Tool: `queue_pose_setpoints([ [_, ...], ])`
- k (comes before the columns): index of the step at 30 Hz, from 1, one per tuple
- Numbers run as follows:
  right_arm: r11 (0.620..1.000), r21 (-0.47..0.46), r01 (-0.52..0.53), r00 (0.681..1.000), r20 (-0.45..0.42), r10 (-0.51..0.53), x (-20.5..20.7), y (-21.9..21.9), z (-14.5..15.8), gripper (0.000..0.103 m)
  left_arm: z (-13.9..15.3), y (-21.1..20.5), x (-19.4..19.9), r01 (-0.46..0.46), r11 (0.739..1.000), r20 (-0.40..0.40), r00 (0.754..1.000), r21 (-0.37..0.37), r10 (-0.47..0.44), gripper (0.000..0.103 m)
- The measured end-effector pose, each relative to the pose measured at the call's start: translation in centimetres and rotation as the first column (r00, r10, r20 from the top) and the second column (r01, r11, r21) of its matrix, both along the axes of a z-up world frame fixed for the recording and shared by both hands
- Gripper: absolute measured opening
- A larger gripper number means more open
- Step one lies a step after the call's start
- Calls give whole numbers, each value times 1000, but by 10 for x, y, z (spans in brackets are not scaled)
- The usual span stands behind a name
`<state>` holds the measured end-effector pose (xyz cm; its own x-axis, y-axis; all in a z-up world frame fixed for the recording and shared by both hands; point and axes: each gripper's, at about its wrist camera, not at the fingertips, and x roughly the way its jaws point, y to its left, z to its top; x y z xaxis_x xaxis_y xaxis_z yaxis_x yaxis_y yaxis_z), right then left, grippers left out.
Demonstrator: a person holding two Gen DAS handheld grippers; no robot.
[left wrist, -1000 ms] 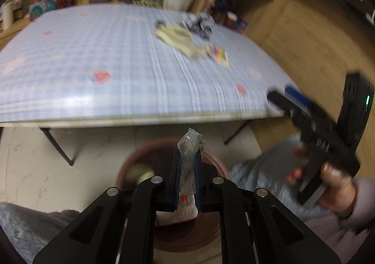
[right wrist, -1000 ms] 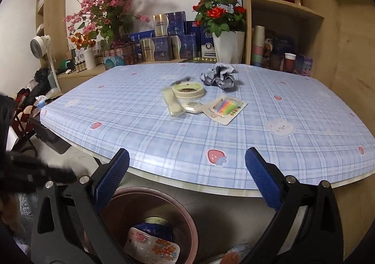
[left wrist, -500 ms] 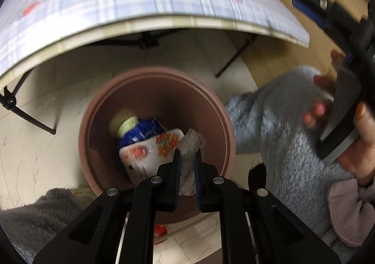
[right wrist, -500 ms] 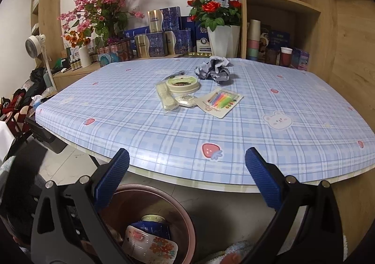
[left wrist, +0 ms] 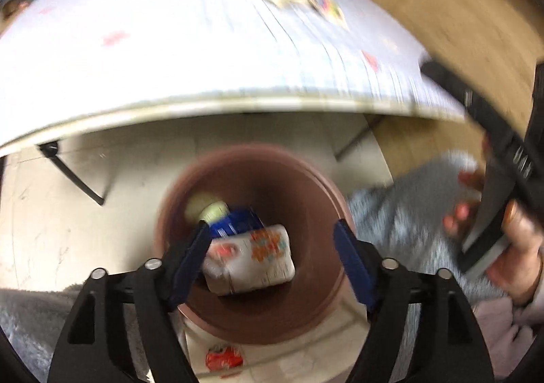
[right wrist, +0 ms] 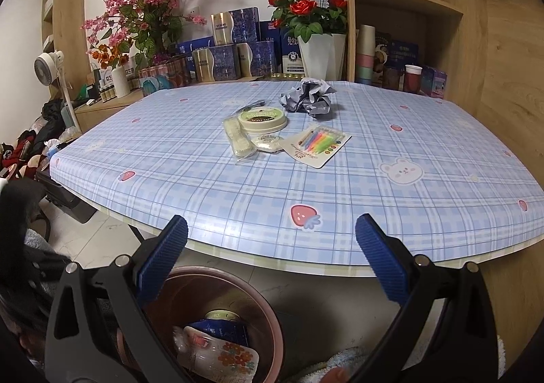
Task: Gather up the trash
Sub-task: 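Grasp the clear plastic sleeve beside the tape roll with the left tool and lift it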
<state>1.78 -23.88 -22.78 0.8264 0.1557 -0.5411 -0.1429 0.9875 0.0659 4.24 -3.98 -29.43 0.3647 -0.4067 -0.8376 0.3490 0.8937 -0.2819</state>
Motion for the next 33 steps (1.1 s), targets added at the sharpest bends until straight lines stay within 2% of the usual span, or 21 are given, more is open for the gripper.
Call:
queue_pose_setpoints([
  [3, 1000, 1, -1, 1000, -5, 1, 1, 0, 0, 97, 20, 17, -1, -122, 992, 103, 987, -12, 123, 89],
  [7, 1000, 15, -2, 1000, -18, 2, 3, -1, -1, 97, 44, 44, -2, -250, 965, 210, 942, -81, 262, 90],
  [10, 999, 39, -4, 1000, -23, 5, 5, -4, 1, 97, 54, 54, 3, -283, 955, 237, 925, -91, 297, 90],
  [19, 990, 142, 10, 999, -38, -4, 24, -26, 7, 97, 69, 44, 27, -260, 962, 234, 933, -85, 273, 90],
  [25, 996, 75, 50, 998, -31, -48, 44, -36, 13, 97, 86, 16, 76, -257, 963, 203, 942, -75, 267, 80],
  [29, 994, 84, 76, 997, -35, -74, 62, -50, 14, 97, 87, -13, 126, -285, 955, 132, 947, -80, 294, 72],
  [33, 990, 103, 94, 995, -44, -90, 75, -64, 13, 97, 83, -44, 165, -289, 956, 130, 947, -42, 293, 67],
])
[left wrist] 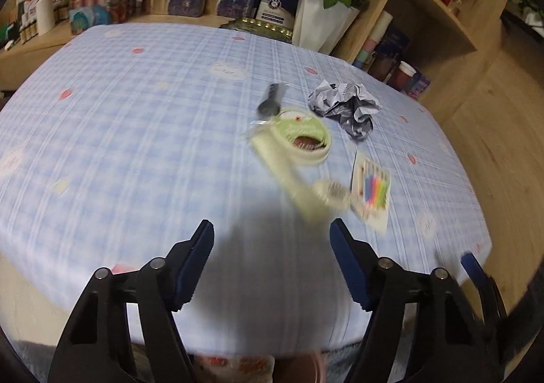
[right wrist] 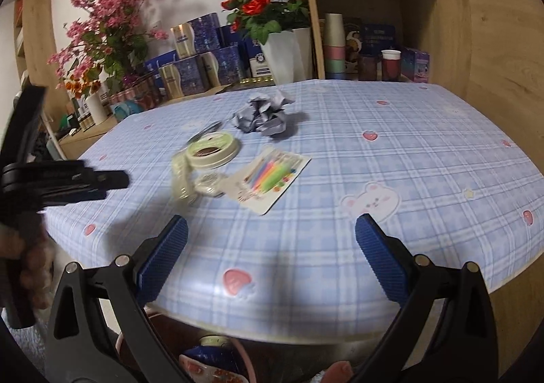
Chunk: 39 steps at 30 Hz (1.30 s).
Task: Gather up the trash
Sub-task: 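Grasp the clear plastic sleeve beside the tape roll with the left tool and lift it, then grasp the crumpled white paper with the right tool while the left tool holds the sleeve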
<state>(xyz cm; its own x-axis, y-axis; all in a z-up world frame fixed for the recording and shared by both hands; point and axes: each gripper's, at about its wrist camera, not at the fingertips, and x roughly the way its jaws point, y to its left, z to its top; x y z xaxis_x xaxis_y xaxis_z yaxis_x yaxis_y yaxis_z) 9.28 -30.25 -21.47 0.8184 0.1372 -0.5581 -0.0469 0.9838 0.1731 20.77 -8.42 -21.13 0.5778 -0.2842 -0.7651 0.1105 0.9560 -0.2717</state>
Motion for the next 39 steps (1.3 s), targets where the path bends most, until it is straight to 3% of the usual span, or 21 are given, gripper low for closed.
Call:
queue_pose_setpoints([
  [5, 999, 33, 17, 1000, -11, -16, 13, -19, -2, 97, -12, -25, 43, -54, 998, -43, 998, 26, 55, 64],
  [11, 996, 73, 57, 998, -36, -55, 24, -37, -7, 97, -30, -40, 75, -108, 984, -60, 991, 141, 117, 59],
  [16, 996, 69, 64, 997, -41, -61, 31, -41, -6, 97, -39, -42, 76, -89, 979, -50, 994, 185, 100, 41],
  [17, 996, 68, 62, 997, -40, -59, 32, -41, -5, 97, -39, -42, 75, -78, 978, -43, 995, 194, 88, 27],
  [19, 997, 60, 58, 998, -35, -56, 36, -41, -2, 97, -39, -38, 71, -55, 983, -38, 997, 174, 62, 17],
  [29, 998, -29, -52, 998, -26, 51, 71, -22, 20, 97, -25, 32, 35, -89, 993, 19, 996, 78, 88, 12],
  [34, 984, -121, -131, 991, 5, 132, 115, -7, 40, 97, -11, 70, 11, -119, 993, 66, 991, 12, 118, 12],
  [39, 987, -69, -144, 989, -40, 142, 180, 2, 45, 97, -4, 103, -9, -164, 986, 82, 983, -41, 167, 12],
])
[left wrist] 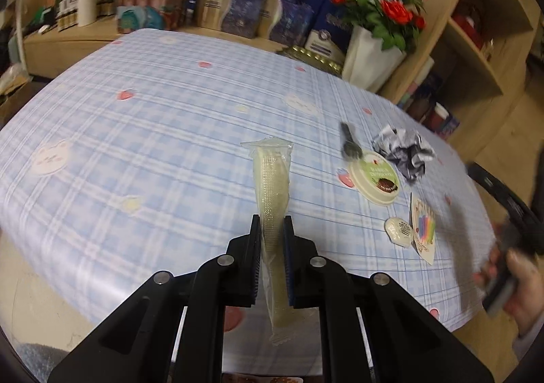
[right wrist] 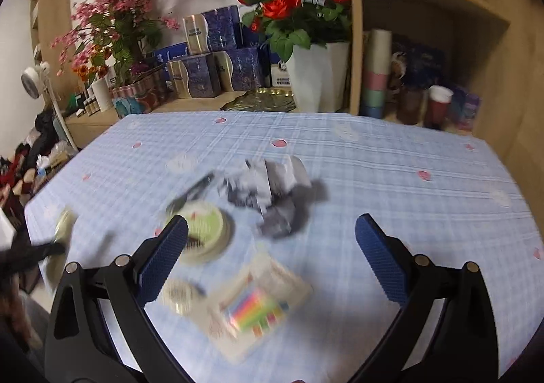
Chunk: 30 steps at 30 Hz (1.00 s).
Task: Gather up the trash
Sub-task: 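Grasp the crumpled white paper with the right tool while the left tool holds the sleeve, then drop the white paper into the brown bin with the right tool while the left tool drops the sleeve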
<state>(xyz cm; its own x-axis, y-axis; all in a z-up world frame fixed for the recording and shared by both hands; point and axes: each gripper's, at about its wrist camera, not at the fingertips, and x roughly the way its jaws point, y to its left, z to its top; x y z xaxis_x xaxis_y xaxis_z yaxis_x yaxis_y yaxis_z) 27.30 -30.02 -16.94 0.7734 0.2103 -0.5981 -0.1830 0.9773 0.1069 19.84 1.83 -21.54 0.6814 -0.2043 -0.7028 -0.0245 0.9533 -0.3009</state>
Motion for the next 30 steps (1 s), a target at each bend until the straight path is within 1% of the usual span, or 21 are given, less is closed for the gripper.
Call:
queue_pose_setpoints([
  [2, 1000, 13, 11, 1000, -27, -10, 26, 6, -3, 97, 2, 11, -6, -17, 1000, 8, 1000, -7, 17, 12],
  [5, 998, 9, 61, 996, -69, -60, 61, 15, -14, 97, 5, 26, -13, -35, 999, 14, 999, -12, 35, 12],
  [7, 996, 3, 85, 992, -97, -84, 78, 19, -21, 97, 6, 35, -19, -44, 999, 21, 999, -15, 44, 12],
  [10, 991, 7, 131, 978, -166, -128, 103, 22, -37, 97, 8, 41, -25, -43, 999, 32, 999, -3, 43, 12],
  [12, 987, 12, 162, 967, -202, -156, 111, 20, -47, 96, 8, 43, -29, -37, 999, 40, 999, 3, 37, 12],
  [13, 984, 19, 175, 961, -221, -166, 114, 18, -51, 89, 9, 44, -31, -33, 999, 43, 999, 3, 33, 12],
  [14, 982, 45, 182, 954, -252, -165, 118, 15, -56, 71, 9, 44, -33, -29, 1000, 46, 999, 4, 29, 12],
  [16, 979, 87, 185, 943, -296, -152, 118, 11, -61, 55, 10, 45, -35, -21, 1000, 51, 998, 3, 21, 12],
  [20, 981, 113, 156, 963, -239, -126, 96, 11, -50, 45, 11, 44, -40, -7, 1000, 54, 998, -14, 8, 12],
  [25, 983, 138, 124, 981, -167, -100, 63, 11, -26, 44, 14, 37, -47, 15, 1000, 60, 998, -23, -14, 12],
  [30, 985, 163, 49, 993, -112, -31, 21, 16, -4, 44, 20, 29, -58, 38, 999, 68, 997, -31, -36, 12],
])
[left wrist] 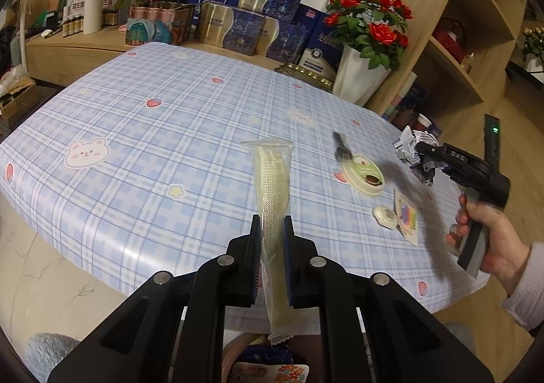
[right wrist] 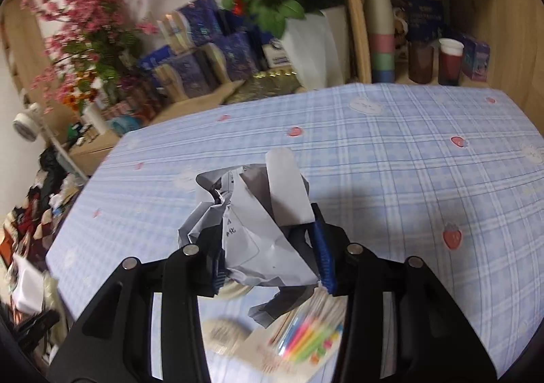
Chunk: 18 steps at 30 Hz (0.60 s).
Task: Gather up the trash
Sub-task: 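Drop the white paper into the brown bin with the right tool while the left tool drops the sleeve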
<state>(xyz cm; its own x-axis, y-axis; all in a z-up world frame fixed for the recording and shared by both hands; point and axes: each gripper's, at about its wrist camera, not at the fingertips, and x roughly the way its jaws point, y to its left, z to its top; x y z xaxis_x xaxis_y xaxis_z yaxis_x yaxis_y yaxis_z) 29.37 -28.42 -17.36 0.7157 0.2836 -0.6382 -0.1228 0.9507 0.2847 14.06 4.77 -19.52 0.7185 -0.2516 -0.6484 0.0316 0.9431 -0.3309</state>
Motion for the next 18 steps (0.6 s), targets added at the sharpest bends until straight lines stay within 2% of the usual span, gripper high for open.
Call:
queue_pose_setpoints([
  [8, 994, 6, -105, 993, 53, 104, -86, 21, 13, 44, 10, -6, -25, 21, 1000, 15, 1000, 3, -21, 12],
  [14, 976, -45, -215, 973, 77, 218, -159, 53, 8, 44, 17, -4, -48, 26, 1000, 29, 999, 9, -26, 12],
  [18, 959, -27, -281, 958, 58, 282, -196, 73, -4, 44, 18, 1, -63, 26, 1000, 25, 999, 16, -26, 12],
])
